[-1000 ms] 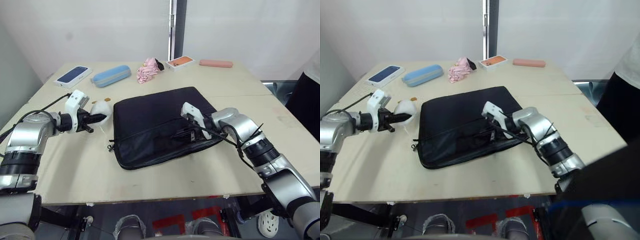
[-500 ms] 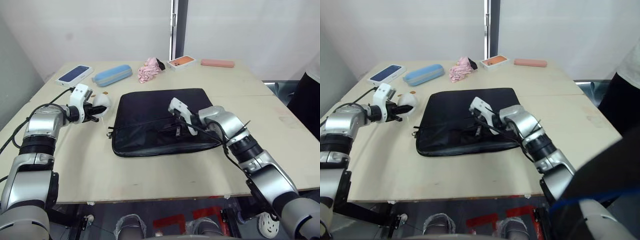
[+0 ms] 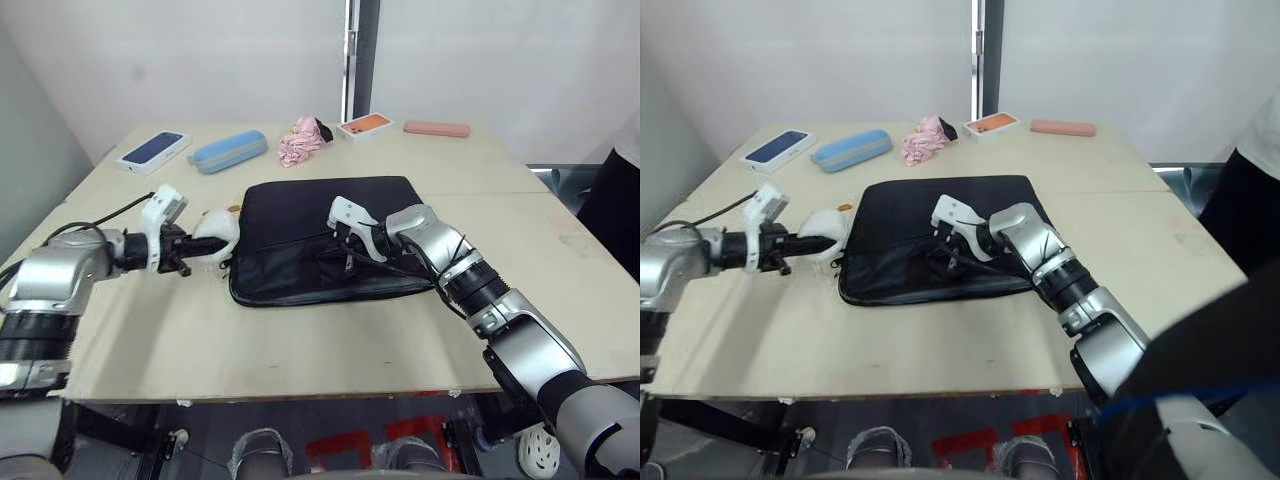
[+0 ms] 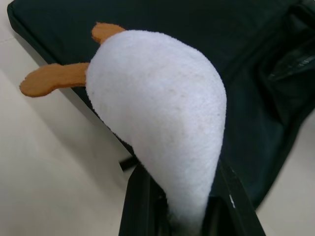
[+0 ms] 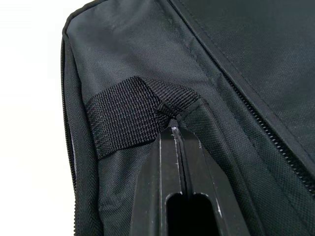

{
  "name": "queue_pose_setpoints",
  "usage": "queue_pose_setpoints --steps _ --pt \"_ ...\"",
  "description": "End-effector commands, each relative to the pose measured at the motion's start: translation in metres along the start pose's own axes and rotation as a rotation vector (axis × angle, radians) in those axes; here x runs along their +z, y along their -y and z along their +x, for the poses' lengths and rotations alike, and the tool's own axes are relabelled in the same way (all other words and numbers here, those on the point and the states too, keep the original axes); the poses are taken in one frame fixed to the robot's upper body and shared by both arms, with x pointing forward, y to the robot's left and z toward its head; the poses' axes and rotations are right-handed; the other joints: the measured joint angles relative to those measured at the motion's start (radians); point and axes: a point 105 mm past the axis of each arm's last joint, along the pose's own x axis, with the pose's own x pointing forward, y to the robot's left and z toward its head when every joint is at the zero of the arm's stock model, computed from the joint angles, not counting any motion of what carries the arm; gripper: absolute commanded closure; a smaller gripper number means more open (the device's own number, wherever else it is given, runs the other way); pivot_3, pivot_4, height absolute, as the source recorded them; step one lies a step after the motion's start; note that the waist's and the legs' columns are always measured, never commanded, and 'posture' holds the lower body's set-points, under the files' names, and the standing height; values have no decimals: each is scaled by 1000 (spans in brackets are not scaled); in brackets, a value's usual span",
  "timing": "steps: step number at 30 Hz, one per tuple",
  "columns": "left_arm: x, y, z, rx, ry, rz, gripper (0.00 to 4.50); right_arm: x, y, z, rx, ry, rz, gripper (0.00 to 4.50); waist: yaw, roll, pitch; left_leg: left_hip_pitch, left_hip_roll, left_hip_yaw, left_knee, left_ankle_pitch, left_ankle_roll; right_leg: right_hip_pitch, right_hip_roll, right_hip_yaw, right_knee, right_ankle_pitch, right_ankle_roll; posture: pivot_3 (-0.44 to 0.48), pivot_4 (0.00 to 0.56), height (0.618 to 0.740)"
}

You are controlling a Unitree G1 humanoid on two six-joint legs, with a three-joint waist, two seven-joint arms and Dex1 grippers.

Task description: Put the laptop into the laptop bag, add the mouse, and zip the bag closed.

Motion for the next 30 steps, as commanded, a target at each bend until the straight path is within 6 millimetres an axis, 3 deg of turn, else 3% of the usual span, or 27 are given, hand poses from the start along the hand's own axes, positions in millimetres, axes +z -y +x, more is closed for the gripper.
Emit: queue_pose_setpoints --steps 1,7,13,15,19,22,24,30 --pt "0 17 -15 -64 2 43 4302 -19 8 -1 -47 -60 51 4500 1 0 0 0 0 0 0 0 0 0 0 0 0 0 0 0 150 740" --pt "-47 50 -24 -205 -151 66 4302 -15 10 2 -43 -50 48 4500 -10 0 0 0 0 0 -1 0 0 0 0 0 -1 0 0 0 150 740" --pt "-43 82 -14 -332 -95 72 4302 -13 11 3 -44 -47 49 4500 -10 1 0 1 0 0 -2 0 0 0 1 1 -1 0 0 0 150 740" --pt "-51 96 -10 -376 -133 97 4302 -13 10 4 -41 -44 49 4500 -16 1 0 1 0 0 -2 0 0 0 1 1 -1 0 0 0 150 740" --pt "-57 111 16 -381 -166 266 4302 -12 9 5 -33 -42 49 4500 -20 1 0 1 0 0 -2 0 0 -1 1 1 -1 0 0 0 150 740" --pt "-58 111 35 -348 -184 375 4302 -11 9 6 -31 -40 48 4500 -21 1 0 0 0 0 -2 0 0 0 0 1 -1 0 0 0 150 740" --pt "-56 111 59 -323 -185 495 4302 -9 8 7 -26 -39 44 4500 -20 1 0 0 0 0 -2 0 0 -1 1 1 -1 0 0 0 150 740" --pt "-25 151 96 -524 -7 710 4302 -6 9 7 -29 -33 43 4500 -23 1 0 0 0 0 0 0 0 -1 0 1 1 1 -1 0 150 740"
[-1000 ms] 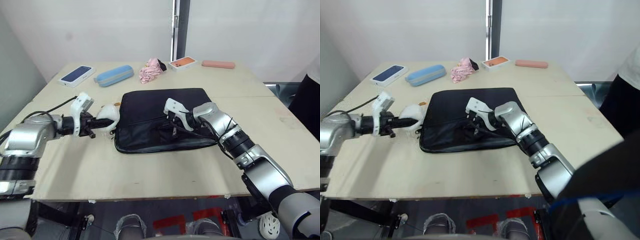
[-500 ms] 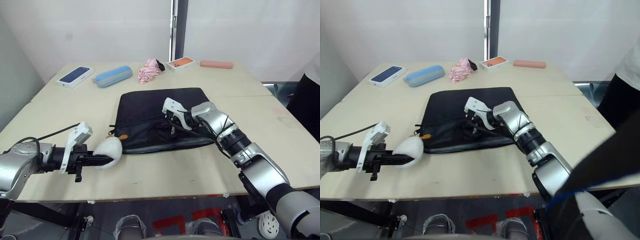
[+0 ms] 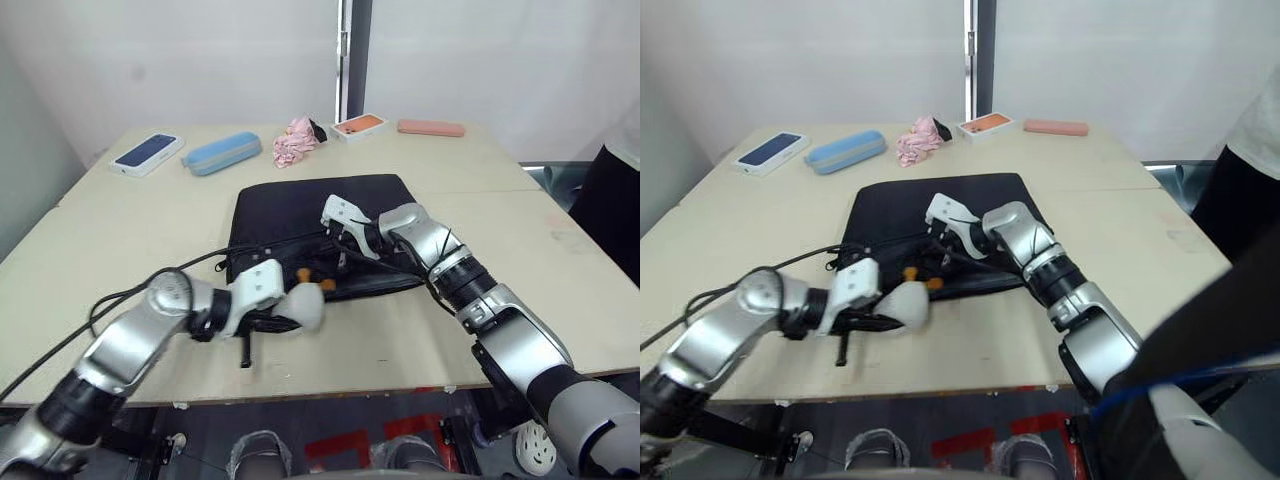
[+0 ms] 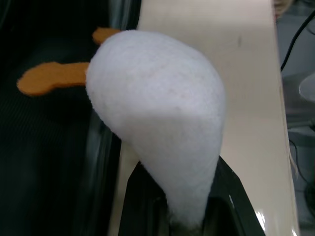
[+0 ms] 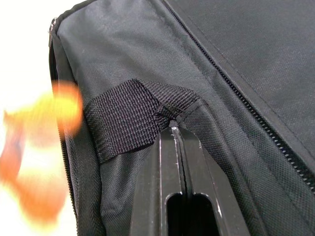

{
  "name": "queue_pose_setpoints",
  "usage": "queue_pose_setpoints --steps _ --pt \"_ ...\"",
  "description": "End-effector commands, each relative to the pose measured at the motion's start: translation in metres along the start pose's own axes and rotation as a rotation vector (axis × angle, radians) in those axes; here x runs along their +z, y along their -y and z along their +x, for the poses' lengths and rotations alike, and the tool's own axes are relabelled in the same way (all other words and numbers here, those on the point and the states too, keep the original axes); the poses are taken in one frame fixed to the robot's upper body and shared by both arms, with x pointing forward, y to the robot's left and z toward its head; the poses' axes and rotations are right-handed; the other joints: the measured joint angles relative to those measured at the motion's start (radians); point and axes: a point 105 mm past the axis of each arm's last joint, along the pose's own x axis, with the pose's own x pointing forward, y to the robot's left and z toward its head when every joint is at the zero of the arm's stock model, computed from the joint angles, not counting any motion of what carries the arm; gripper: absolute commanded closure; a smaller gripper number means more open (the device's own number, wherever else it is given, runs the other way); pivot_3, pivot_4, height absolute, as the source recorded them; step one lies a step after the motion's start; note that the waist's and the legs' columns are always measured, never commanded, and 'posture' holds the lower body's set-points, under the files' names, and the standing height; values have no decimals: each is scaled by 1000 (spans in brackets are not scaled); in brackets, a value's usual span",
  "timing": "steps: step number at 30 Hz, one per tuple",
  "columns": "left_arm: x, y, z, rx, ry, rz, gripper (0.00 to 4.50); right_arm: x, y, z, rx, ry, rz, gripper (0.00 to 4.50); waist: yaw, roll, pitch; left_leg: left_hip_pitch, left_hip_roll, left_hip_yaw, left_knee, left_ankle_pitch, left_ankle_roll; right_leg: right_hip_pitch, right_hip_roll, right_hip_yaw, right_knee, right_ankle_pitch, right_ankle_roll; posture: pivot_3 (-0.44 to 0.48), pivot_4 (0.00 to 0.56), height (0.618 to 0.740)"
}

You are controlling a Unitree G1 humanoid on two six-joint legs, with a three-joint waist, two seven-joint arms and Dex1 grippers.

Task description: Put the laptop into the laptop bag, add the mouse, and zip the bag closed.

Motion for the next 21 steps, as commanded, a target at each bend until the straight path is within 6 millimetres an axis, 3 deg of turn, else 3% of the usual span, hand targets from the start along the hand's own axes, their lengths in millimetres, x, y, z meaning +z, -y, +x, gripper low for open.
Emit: queue_pose_setpoints --steps 1,9,13,17,21 --pt "25 6 15 -111 97 153 4302 -14 8 -4 -42 -45 38 4500 -1 0 0 0 0 0 0 0 0 0 0 0 0 0 0 0 150 740" --pt "64 17 38 -396 309 272 4302 -13 10 -8 -52 -48 41 4500 7 0 0 -1 0 1 1 0 0 0 0 0 -1 0 0 0 150 740" --pt "66 20 46 -487 332 298 4302 -13 11 -8 -56 -47 43 4500 2 0 0 -1 0 1 1 0 1 0 0 1 -1 0 0 0 150 740" --pt "60 7 59 -450 278 315 4302 -12 10 -9 -55 -44 44 4500 1 1 0 -1 0 2 0 0 1 -2 0 1 -1 0 0 0 150 740" --pt "48 -1 61 -411 223 321 2834 -11 10 -9 -55 -42 48 4500 0 1 0 -1 0 2 0 0 1 -2 0 1 -1 0 0 0 150 740"
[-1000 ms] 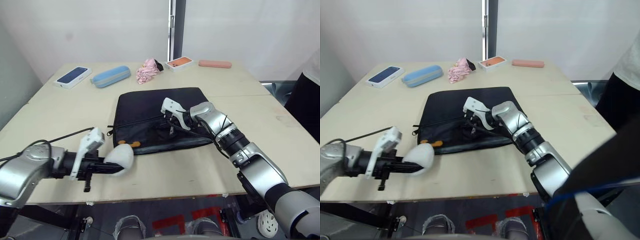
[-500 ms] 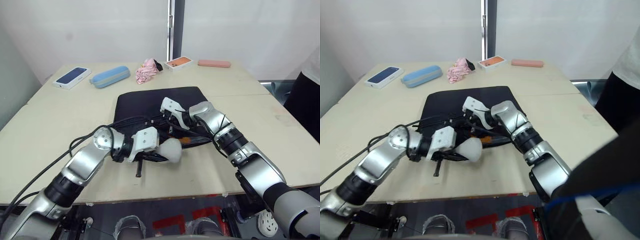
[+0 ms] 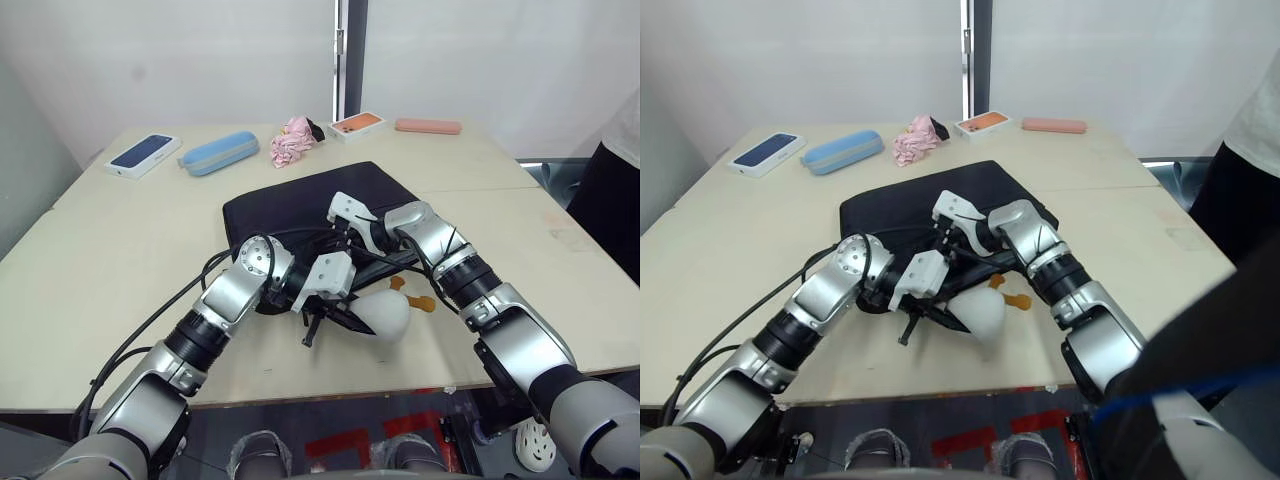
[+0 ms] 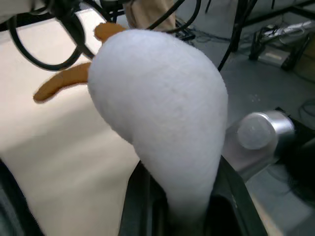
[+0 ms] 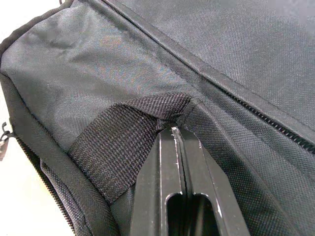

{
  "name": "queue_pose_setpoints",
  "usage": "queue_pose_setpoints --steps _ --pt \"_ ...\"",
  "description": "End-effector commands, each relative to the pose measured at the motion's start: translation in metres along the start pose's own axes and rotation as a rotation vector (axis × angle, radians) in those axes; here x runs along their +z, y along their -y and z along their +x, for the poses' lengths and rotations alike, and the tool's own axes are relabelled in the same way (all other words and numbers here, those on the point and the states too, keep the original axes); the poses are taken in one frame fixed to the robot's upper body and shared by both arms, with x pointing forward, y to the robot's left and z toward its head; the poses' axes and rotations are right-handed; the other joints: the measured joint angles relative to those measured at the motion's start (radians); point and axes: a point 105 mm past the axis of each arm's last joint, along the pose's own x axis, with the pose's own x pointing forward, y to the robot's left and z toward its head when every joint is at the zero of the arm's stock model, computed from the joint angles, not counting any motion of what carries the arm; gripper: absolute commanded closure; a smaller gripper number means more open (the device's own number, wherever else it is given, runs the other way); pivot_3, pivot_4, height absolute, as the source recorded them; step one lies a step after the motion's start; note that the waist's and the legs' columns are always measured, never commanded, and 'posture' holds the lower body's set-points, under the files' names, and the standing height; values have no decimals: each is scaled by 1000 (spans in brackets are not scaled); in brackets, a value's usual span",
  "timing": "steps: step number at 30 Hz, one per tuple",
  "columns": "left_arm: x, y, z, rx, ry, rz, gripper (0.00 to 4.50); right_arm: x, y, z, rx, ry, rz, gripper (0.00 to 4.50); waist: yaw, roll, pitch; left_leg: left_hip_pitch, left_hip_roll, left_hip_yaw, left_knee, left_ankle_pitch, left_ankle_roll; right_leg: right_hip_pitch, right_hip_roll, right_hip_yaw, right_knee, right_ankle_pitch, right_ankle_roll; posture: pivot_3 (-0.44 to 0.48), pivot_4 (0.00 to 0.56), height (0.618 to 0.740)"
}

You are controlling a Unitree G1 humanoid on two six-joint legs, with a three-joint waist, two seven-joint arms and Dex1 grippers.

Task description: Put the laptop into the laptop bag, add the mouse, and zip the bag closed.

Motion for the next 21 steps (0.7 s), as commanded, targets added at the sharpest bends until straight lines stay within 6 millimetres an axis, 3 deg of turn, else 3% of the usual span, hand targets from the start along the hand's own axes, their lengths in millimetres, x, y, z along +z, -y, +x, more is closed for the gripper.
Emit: queue_pose_setpoints --steps 1,8,14,18,21 --pt "-5 1 -4 -2 -37 22 2555 -7 2 -1 -16 -24 17 4500 0 0 0 0 0 0 0 0 0 0 0 0 0 0 0 0 150 740" --pt "-5 2 -18 37 -57 5 28 -6 1 0 -8 -22 15 4500 1 0 0 0 0 0 0 0 0 0 0 0 0 0 0 0 150 740" --pt "0 8 -49 112 -101 15 9 -3 1 -3 -6 -7 18 4500 -3 1 0 0 0 0 -1 0 0 -1 0 0 0 0 0 0 150 740" --pt "-3 8 -89 239 -169 6 9 15 -1 -11 9 86 21 4500 -3 2 1 -1 0 0 -1 0 0 -2 0 0 0 0 0 0 150 740" --pt "7 13 -112 327 -113 -27 9 34 -10 -28 56 190 28 4500 2 2 2 -2 0 0 -1 0 0 -2 0 -1 -1 0 0 0 150 740"
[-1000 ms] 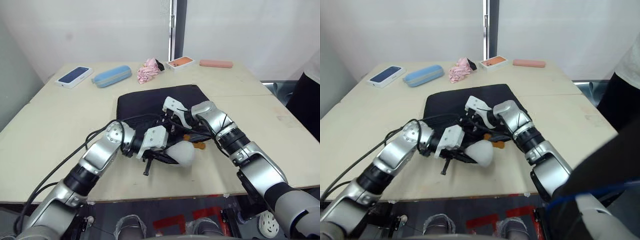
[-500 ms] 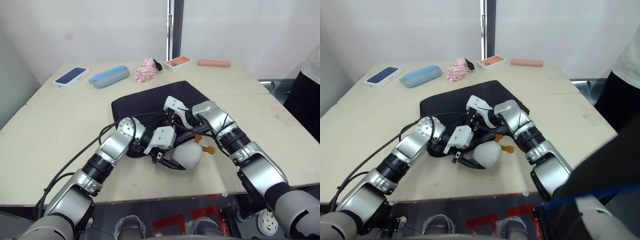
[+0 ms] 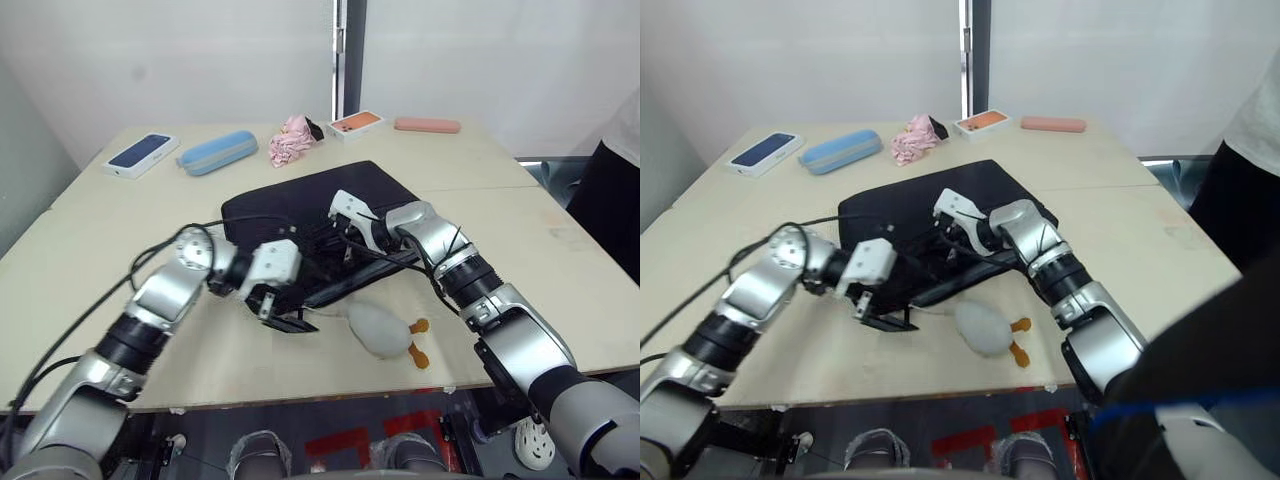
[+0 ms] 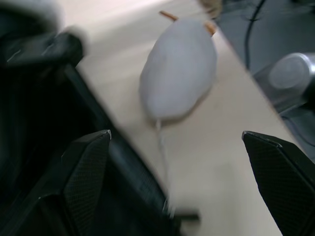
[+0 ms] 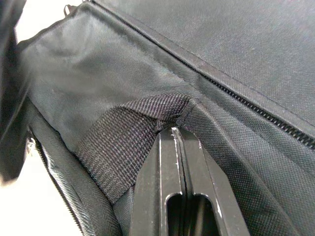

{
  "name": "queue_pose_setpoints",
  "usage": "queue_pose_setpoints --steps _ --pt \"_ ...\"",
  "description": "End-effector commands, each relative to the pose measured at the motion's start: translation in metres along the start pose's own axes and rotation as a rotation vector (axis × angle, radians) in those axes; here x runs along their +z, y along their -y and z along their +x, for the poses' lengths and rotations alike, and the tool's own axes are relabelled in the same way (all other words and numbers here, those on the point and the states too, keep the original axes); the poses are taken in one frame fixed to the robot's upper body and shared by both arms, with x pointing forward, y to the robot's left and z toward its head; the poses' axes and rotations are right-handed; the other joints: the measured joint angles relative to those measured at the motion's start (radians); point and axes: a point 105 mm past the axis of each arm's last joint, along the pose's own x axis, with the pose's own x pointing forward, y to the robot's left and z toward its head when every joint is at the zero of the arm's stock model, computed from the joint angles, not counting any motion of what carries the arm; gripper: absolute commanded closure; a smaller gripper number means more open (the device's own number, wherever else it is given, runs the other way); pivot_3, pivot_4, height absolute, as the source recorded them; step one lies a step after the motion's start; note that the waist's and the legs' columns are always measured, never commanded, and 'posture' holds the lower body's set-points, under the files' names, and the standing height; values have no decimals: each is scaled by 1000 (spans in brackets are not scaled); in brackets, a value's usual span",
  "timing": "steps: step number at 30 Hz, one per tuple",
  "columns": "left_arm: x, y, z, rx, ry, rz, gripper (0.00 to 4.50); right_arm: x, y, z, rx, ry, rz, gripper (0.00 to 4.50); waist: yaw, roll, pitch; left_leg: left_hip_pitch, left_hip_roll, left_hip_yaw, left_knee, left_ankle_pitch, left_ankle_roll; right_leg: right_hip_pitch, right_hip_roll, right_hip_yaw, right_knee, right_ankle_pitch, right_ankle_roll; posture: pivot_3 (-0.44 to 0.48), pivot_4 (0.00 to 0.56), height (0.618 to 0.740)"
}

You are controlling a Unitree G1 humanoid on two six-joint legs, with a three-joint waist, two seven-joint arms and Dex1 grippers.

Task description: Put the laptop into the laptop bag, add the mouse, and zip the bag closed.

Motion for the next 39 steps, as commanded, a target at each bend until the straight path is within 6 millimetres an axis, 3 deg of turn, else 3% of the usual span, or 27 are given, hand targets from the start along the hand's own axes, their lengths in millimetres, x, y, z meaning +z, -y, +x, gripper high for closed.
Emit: queue_pose_setpoints --steps 1,6,9,12,13,17,21,25,29,32,39 --pt "20 -2 -31 112 102 2 9 39 -12 -30 58 181 -6 4500 5 1 1 -1 0 0 0 0 0 0 0 0 -1 0 0 0 150 740" --pt "4 10 -62 193 108 -207 9 56 -30 -80 84 302 -8 4500 14 1 1 -1 0 0 -4 0 0 -2 1 -1 -3 -1 0 0 150 740" --pt "3 30 -80 137 170 -587 9 50 -46 -123 68 316 -38 4500 27 1 1 0 0 1 -6 0 0 -1 1 0 -4 -1 0 0 150 740" --pt "4 41 -88 117 180 -707 9 39 -58 -150 49 290 -62 4500 38 1 2 0 0 2 -7 0 0 -1 1 0 -5 -2 0 0 150 740" --pt "4 38 -93 145 207 -750 0 31 -61 -162 25 261 -59 3975 41 1 2 1 0 3 -7 0 0 -2 1 1 -5 -2 0 0 150 740" --pt "0 30 -100 196 282 -943 0 15 -72 -203 -38 214 -38 2736 45 2 2 2 0 3 -6 0 0 0 0 1 -4 -2 0 0 150 740" --pt "-32 41 -88 242 176 -1137 0 13 -74 -235 -141 212 -39 1284 32 2 2 3 0 4 -6 0 0 0 1 3 -4 -2 1 0 150 740" --pt "-48 36 -74 287 171 -1237 0 16 -81 -249 -167 234 -37 13 32 2 1 2 0 4 -6 0 0 0 1 3 -4 -2 1 0 150 740" --pt "-52 41 -56 253 159 -1289 0 9 -100 -253 -110 214 -12 13 39 2 1 1 0 3 -5 0 1 0 0 2 -5 -2 1 0 150 740" --pt "-55 39 -47 258 157 -1303 0 7 -99 -260 -157 215 -5 13 42 1 1 1 -1 3 -5 0 1 1 0 2 -5 -2 1 0 150 740" --pt "-60 5 -16 311 255 -1374 0 4 -99 -259 -177 207 -9 13 48 1 1 2 -1 1 1 0 2 5 -1 1 -4 -2 1 0 150 740"
